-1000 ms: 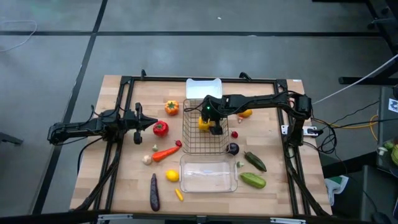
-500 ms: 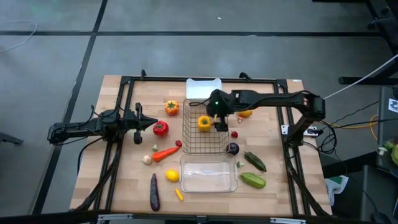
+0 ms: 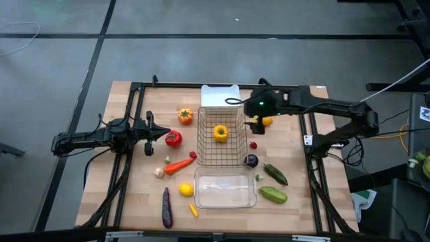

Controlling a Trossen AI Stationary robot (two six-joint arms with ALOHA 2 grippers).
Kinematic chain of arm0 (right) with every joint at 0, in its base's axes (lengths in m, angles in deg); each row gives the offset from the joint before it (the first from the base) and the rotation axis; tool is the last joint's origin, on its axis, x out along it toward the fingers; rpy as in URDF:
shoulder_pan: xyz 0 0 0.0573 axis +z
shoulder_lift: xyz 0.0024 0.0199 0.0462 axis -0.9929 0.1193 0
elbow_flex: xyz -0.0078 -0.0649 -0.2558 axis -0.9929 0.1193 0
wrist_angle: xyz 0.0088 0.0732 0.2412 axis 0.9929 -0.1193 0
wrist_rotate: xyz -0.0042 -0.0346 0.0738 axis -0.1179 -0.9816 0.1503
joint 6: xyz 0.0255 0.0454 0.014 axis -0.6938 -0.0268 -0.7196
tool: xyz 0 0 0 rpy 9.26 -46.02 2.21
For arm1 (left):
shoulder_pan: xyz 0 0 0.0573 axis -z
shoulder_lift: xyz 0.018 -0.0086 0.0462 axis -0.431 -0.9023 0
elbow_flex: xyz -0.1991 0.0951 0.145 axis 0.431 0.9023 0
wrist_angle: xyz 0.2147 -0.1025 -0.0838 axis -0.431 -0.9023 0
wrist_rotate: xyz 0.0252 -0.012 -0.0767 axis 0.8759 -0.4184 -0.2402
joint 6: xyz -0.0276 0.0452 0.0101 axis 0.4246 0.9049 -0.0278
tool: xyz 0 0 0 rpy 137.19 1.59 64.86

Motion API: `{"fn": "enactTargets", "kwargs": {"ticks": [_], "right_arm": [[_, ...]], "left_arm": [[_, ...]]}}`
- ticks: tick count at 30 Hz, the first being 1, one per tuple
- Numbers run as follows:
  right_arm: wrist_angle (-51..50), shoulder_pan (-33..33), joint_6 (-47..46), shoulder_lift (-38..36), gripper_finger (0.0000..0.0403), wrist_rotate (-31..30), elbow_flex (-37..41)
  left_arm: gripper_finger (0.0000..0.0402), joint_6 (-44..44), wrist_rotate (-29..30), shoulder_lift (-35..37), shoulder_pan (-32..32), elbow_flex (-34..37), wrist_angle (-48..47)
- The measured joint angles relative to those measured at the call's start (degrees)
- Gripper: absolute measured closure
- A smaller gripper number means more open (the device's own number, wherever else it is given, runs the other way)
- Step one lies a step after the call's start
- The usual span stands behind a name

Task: Sort produce into baskets
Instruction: Put the carrot into the wire basket

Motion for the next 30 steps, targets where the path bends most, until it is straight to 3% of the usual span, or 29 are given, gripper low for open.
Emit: {"fn": "enactTargets", "kwargs": {"ticks": [7,14,20,30], "right_arm": [[-3.34,0.00,-4.36,-9.11,0.0020,-0.26,0.00],[-7.60,0.16,-14.55,-16.92,0.0020,2.15,0.37],[-7.02,1.70,-20.27,-25.46,0.0020,2.34,6.35],[4.73,1.55,-26.63,-39.77,0.0020,1.84,21.91]], "left_arm": [[0.0398,-0.01,-0.01,0.01,0.02,0.01,-0.01],[0.0398,0.25,-0.01,0.00,0.01,0.00,0.00],[0.0398,-2.76,0.00,0.00,0.02,0.00,0.00],[0.0398,-7.85,0.00,0.00,0.00,0.01,0.20]]}}
